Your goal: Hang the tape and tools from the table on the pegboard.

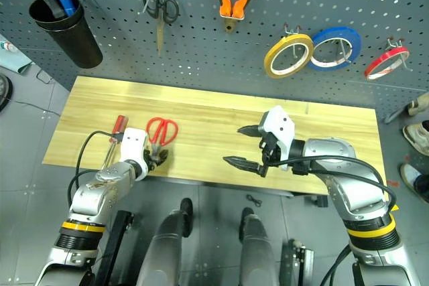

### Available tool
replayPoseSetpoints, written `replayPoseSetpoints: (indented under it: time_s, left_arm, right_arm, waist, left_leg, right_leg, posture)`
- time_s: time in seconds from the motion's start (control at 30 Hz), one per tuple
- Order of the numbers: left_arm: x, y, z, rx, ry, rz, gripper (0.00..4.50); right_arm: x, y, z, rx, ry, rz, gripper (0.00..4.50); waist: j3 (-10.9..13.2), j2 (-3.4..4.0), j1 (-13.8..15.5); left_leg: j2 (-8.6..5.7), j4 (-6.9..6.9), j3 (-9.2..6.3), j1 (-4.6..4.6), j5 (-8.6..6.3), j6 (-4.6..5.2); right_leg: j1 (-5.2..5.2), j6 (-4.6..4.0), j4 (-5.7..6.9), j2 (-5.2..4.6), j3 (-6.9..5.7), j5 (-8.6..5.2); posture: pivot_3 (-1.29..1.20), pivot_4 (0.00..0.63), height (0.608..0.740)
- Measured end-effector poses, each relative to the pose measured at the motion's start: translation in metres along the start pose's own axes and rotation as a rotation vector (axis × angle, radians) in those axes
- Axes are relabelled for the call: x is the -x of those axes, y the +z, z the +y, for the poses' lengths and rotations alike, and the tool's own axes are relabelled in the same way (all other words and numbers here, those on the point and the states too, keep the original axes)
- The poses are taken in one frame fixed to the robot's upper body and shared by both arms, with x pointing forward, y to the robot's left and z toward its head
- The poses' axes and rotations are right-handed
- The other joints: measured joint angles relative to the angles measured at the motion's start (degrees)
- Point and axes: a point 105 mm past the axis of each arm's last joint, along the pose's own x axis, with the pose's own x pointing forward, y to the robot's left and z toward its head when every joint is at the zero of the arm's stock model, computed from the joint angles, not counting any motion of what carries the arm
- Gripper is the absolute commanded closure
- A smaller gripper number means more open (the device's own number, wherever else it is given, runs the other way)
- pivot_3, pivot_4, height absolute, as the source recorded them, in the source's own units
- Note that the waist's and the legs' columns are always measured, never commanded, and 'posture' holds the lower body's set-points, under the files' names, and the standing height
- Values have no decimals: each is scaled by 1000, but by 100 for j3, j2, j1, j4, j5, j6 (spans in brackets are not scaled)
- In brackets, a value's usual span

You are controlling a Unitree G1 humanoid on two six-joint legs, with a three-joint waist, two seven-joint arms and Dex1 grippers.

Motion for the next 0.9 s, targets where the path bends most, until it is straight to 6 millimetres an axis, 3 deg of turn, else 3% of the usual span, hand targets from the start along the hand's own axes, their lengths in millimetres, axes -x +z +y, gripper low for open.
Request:
replayPoseSetpoints:
  time_s: [0.17,0.37,0.47,0.73,0.9]
  left_arm:
    - [3,-3,-3,9,-25,12,4341]
    - [7,-4,0,-4,-10,19,4368]
    - [16,5,-2,-45,-19,-30,4368]
    - [86,91,-45,-236,-165,-469,4368]
    - [121,155,-54,-292,-125,-757,4368]
  right_arm:
    - [0,1,-1,-7,-10,-4,0]
    - [-1,2,-1,-4,-17,-16,0]
    - [-2,10,-1,-5,-34,-59,0]
    - [8,106,0,42,-52,-382,0]
    - [12,152,2,64,-43,-502,0]
  waist:
    - [4,2,-24]
    - [4,2,-20]
    - [5,1,-12]
    - [-3,-3,21]
    - [-24,-15,82]
  left_leg:
    - [1,-1,0,0,-19,-29]
    - [0,-3,1,-2,-19,-30]
    - [1,-5,0,-20,-19,-30]
    - [3,-1,0,-57,-19,-32]
    - [1,9,-1,-71,-15,-26]
  right_leg:
    - [-3,-3,0,-1,0,-2]
    - [-6,-3,-3,-1,0,-2]
    - [-25,-2,-2,0,-2,-1]
    - [-53,24,-1,6,-3,19]
    - [-54,54,-6,9,-6,39]
  posture:
    - [-48,512,740]
    - [-19,483,740]
    - [-12,470,740]
    - [31,405,740]
    - [36,381,740]
